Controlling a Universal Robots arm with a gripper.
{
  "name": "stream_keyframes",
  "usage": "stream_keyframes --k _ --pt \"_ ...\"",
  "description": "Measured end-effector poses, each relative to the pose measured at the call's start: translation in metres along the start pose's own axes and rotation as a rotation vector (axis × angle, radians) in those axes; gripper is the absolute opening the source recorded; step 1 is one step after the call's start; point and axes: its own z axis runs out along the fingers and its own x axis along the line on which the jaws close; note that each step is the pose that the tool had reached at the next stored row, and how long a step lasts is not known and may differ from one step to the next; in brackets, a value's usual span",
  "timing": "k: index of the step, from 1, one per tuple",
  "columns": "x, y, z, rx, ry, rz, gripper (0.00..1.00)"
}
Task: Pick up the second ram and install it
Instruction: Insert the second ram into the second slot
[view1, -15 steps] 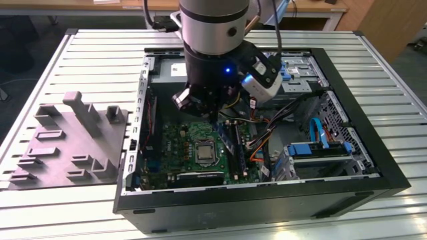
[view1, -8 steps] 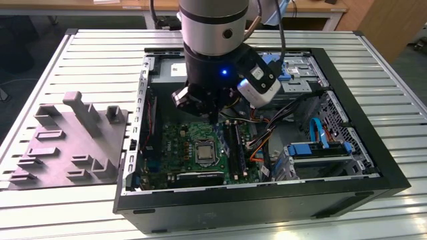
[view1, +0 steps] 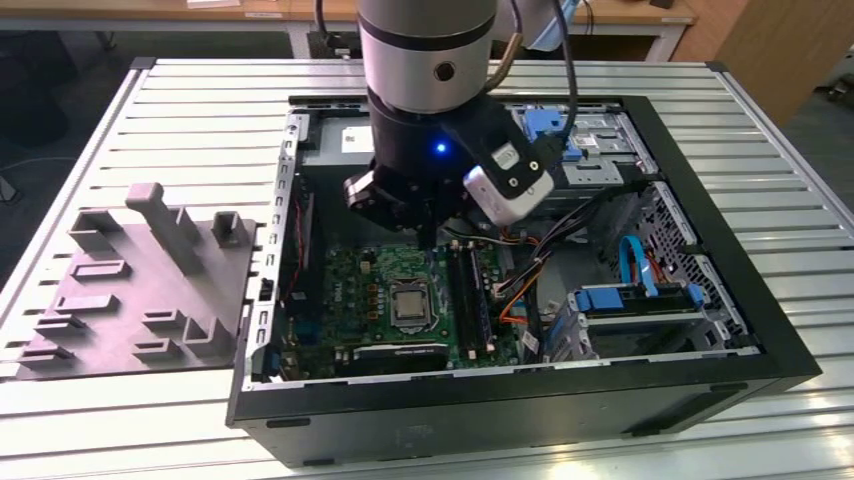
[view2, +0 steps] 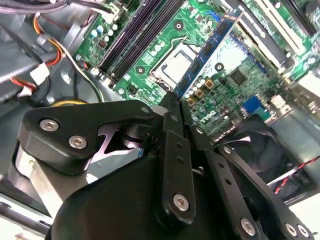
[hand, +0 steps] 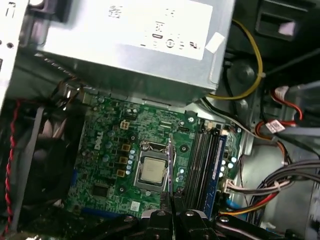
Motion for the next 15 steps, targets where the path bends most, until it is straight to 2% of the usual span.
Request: stream_keyframes --k 12,15 --pt "0.0001 -0.0001 0.0023 0.0110 -0.0072 0.216 0.13" --pt "0.0001 -0.0001 0.0024 0.0110 -0.0074 0.219 0.13"
